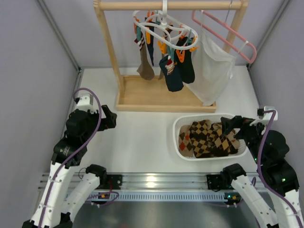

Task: Remove the socks clipped to the hanger

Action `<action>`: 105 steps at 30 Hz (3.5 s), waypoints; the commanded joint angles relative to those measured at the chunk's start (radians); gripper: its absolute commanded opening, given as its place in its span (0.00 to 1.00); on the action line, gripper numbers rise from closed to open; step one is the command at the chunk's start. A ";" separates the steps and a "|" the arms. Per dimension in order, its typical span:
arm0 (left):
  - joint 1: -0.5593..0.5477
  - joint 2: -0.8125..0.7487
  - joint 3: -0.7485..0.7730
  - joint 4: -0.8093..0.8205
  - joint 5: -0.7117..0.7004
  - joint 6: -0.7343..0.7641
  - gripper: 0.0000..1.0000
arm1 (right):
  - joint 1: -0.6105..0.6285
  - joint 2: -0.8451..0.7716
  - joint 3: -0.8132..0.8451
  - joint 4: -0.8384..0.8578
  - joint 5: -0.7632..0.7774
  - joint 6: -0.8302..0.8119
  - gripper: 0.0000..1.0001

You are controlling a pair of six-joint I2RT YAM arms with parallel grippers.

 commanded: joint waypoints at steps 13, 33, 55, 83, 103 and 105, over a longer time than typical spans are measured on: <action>-0.004 0.042 -0.006 0.087 0.078 -0.070 0.98 | 0.013 -0.042 -0.062 0.125 -0.209 0.028 0.99; -0.288 0.828 0.104 1.309 0.472 0.050 0.98 | 0.013 -0.053 -0.079 0.148 -0.437 0.014 0.99; -0.486 1.028 0.246 1.400 0.121 0.303 0.02 | 0.014 -0.019 -0.016 0.206 -0.473 0.020 1.00; -0.955 1.312 0.583 1.394 -0.729 0.856 0.00 | 0.095 0.878 1.045 -0.137 -0.102 -0.087 0.86; -0.985 1.585 0.902 1.342 -0.665 1.039 0.00 | 0.531 1.314 1.374 -0.087 0.655 -0.423 0.72; -0.986 1.580 0.902 1.342 -0.662 1.027 0.00 | 0.531 1.337 1.374 -0.046 0.684 -0.450 0.71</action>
